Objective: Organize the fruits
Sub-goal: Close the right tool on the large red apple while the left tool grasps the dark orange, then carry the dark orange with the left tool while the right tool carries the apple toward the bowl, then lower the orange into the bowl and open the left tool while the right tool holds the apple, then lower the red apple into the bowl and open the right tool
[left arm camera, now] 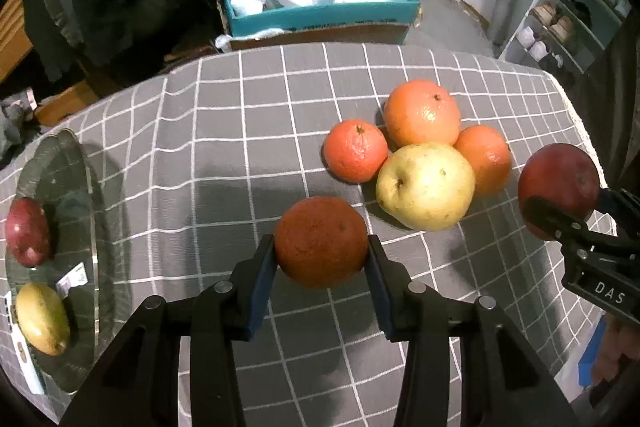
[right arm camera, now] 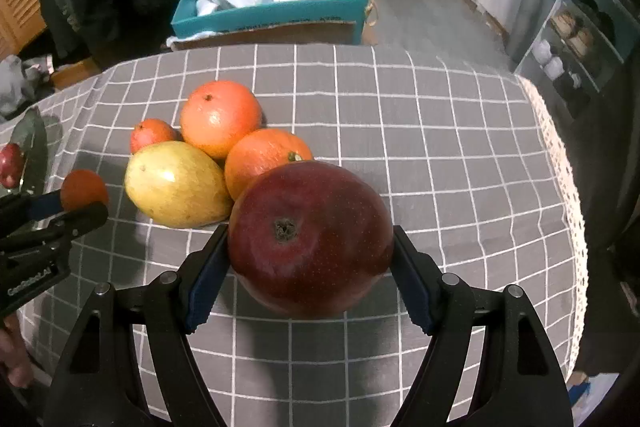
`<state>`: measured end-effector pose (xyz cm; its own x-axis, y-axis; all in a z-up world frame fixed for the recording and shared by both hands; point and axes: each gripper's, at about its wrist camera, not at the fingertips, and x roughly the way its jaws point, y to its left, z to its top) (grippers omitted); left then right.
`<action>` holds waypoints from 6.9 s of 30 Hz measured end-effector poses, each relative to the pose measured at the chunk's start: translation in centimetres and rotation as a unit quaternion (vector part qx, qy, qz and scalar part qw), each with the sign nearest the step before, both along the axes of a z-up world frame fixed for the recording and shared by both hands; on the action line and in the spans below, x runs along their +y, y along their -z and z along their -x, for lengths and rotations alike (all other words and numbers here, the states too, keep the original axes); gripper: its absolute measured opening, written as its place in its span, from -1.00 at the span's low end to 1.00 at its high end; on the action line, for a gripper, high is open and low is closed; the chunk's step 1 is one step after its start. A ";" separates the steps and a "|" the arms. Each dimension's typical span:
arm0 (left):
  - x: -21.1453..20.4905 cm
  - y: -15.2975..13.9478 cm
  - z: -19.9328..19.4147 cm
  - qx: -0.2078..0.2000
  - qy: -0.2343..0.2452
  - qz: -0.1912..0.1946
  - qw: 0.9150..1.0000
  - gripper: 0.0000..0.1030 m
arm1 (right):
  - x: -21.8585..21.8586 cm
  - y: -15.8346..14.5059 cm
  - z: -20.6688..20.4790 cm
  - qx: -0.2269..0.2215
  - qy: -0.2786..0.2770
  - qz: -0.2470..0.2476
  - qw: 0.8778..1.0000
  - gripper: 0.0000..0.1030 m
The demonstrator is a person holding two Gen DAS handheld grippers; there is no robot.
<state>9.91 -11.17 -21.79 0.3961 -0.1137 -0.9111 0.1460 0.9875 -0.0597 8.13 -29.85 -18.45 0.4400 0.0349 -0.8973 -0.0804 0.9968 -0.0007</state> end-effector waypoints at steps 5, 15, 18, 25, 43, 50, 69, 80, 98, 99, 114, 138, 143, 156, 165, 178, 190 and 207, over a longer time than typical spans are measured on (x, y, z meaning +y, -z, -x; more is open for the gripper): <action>0.3 -1.8 0.4 -0.023 -0.001 -0.004 1.000 -0.14 | 0.4 -1.9 0.5 -0.022 -0.004 0.001 1.000 0.48; 1.0 -5.5 2.0 -0.061 -0.007 -0.008 0.998 -0.14 | 1.0 -5.2 1.3 -0.061 -0.011 -0.002 0.998 0.48; 1.1 -6.6 2.6 -0.074 -0.007 -0.011 0.997 -0.14 | 1.1 -6.2 1.6 -0.073 -0.013 -0.004 0.997 0.48; 1.6 -9.0 3.6 -0.104 -0.007 -0.008 0.995 -0.14 | 1.4 -8.6 2.8 -0.105 -0.019 -0.004 0.994 0.48; 4.0 -13.9 6.0 -0.165 -0.023 0.005 0.986 -0.14 | 3.4 -14.6 5.6 -0.177 -0.049 -0.016 0.983 0.48; 5.1 -14.9 6.6 -0.178 -0.031 0.006 0.983 -0.14 | 4.5 -15.9 6.2 -0.193 -0.064 -0.023 0.979 0.48; 9.7 -15.2 6.9 -0.180 -0.073 0.006 0.981 -0.14 | 9.6 -16.7 4.8 -0.189 -0.101 -0.043 0.976 0.48; 13.6 -15.1 7.5 -0.179 -0.110 0.005 0.978 -0.14 | 14.0 -17.0 3.9 -0.184 -0.132 -0.052 0.973 0.48; 20.5 -13.4 8.3 -0.157 -0.169 -0.004 0.973 -0.14 | 22.6 -15.6 1.7 -0.156 -0.191 -0.065 0.967 0.48; 20.9 -13.3 8.4 -0.156 -0.173 -0.004 0.973 -0.14 | 23.1 -15.4 1.6 -0.154 -0.195 -0.065 0.967 0.48; 24.8 -7.4 6.0 -0.080 -0.198 -0.004 0.977 -0.14 | 29.0 -11.0 -1.0 -0.105 -0.229 -0.065 0.965 0.48; 26.2 -1.1 3.8 0.004 -0.217 0.028 0.976 0.11 | 31.2 -4.5 -3.5 -0.020 -0.235 -0.080 0.968 0.48; 26.2 -1.6 4.0 -0.004 -0.218 0.022 0.976 0.35 | 31.1 -4.5 -3.7 -0.019 -0.233 -0.083 0.969 0.48; 28.0 -2.4 5.7 -0.002 -0.248 0.029 0.968 0.43 | 32.3 -2.7 -3.7 0.009 -0.241 -0.082 0.967 0.48; 28.8 -2.7 6.8 -0.002 -0.260 0.025 0.965 0.44 | 33.3 -0.7 -3.5 0.038 -0.257 -0.070 0.963 0.48; 28.9 -2.8 7.0 -0.003 -0.260 0.020 0.965 0.44 | 34.2 1.0 -3.1 0.057 -0.271 -0.049 0.960 0.50; 28.7 -3.5 7.2 -0.010 -0.260 0.025 0.965 0.44 | 33.0 -1.6 -3.7 0.018 -0.250 -0.074 0.965 0.66; 25.2 -7.7 7.3 -0.058 -0.224 0.021 0.973 0.56 | 27.7 -9.6 -2.4 -0.080 -0.206 -0.065 0.973 0.66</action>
<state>2.65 14.07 -14.13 0.5137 0.0573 -0.8561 -0.2910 0.9503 -0.1110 10.53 -2.11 -8.85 0.4980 0.3459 -0.7952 -0.4826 0.8724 0.0772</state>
